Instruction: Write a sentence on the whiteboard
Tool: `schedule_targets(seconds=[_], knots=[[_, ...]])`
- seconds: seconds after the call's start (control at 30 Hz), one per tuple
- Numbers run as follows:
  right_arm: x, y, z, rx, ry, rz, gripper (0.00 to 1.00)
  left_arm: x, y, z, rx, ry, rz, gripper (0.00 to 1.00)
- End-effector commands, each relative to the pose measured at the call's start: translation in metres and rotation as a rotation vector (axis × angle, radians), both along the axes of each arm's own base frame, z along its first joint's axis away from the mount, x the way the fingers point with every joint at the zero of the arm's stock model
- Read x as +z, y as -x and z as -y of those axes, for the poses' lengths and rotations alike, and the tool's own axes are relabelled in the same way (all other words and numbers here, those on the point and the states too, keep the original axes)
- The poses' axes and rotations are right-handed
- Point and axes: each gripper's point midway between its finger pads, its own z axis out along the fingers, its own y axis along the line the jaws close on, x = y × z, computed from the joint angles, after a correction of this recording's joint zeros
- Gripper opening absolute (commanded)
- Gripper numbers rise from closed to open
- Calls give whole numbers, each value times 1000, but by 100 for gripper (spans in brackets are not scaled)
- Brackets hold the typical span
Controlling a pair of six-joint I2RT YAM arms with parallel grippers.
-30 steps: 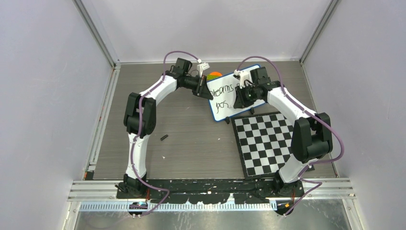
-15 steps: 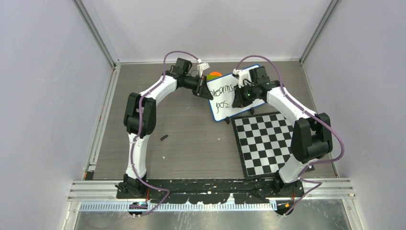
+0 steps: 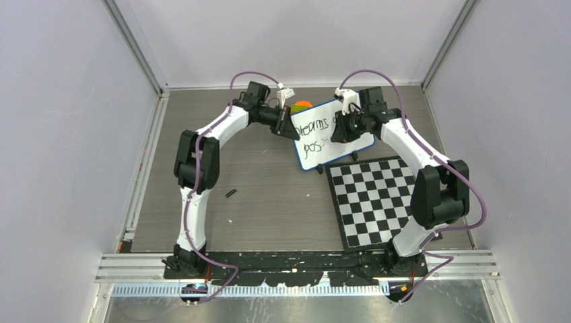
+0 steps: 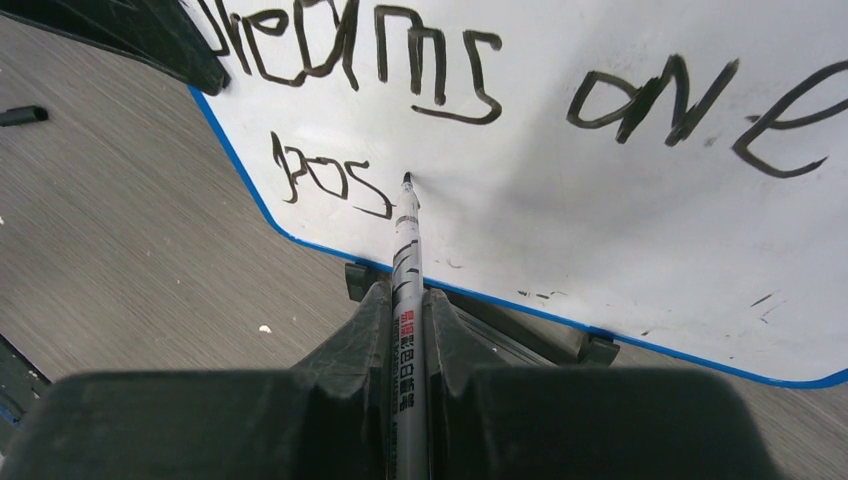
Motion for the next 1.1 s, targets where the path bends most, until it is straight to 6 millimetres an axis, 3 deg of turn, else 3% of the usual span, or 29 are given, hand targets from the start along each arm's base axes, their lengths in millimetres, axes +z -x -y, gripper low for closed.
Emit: schedule_targets(seconds=[0.0,0.27,0.5,0.9,1.07], knots=[[30,-18,-6,-8,-28,97,0,5,1,2,-4,-1,0,0],[18,-20,-7,-12,-12,74,0,6,0,3,-3,1,3,0],[8,-10,-17,27,2,49,0,5,0,2,-4,-2,2,0],[-3,-10,15,-36,49,36,0,5,1,2,-4,-2,3,0],[-11,-1,18,-19,62,9,0,4,0,3,-3,-2,0,0]])
